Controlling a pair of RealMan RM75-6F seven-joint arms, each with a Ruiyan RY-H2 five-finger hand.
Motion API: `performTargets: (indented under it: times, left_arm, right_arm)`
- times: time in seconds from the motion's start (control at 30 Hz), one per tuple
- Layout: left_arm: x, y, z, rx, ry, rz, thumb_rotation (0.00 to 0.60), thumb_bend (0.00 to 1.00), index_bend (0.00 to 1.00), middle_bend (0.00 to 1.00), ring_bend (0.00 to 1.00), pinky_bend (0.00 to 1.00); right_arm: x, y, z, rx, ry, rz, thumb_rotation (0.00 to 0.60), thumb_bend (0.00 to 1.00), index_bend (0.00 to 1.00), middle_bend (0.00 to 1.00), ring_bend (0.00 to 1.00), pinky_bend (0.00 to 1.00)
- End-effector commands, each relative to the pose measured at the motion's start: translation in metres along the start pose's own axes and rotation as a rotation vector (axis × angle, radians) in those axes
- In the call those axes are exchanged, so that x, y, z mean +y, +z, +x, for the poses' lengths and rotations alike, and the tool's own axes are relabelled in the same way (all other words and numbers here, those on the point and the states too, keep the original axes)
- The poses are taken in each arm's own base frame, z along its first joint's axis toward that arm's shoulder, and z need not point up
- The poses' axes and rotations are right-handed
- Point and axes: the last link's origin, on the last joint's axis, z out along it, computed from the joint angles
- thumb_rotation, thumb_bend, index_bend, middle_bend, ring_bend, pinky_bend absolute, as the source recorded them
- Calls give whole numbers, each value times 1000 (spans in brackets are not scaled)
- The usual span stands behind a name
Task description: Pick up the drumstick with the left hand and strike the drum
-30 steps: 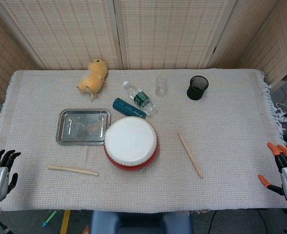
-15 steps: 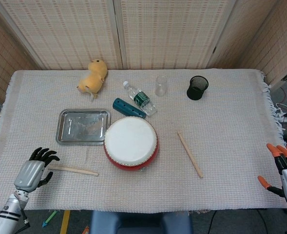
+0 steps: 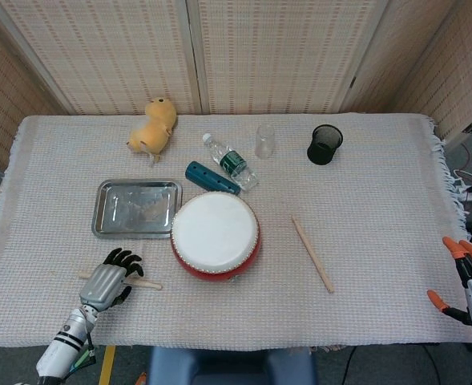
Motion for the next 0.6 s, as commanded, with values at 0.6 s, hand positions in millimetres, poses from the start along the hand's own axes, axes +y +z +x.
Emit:
performTargets:
  times: [0.6]
  left_arm:
    - [9,17,-25,-48,-25,107,600,363,466,198,98,59]
  right_arm:
    - [8,-1,-2,-7,10,-16,600,204,16,140,0,70]
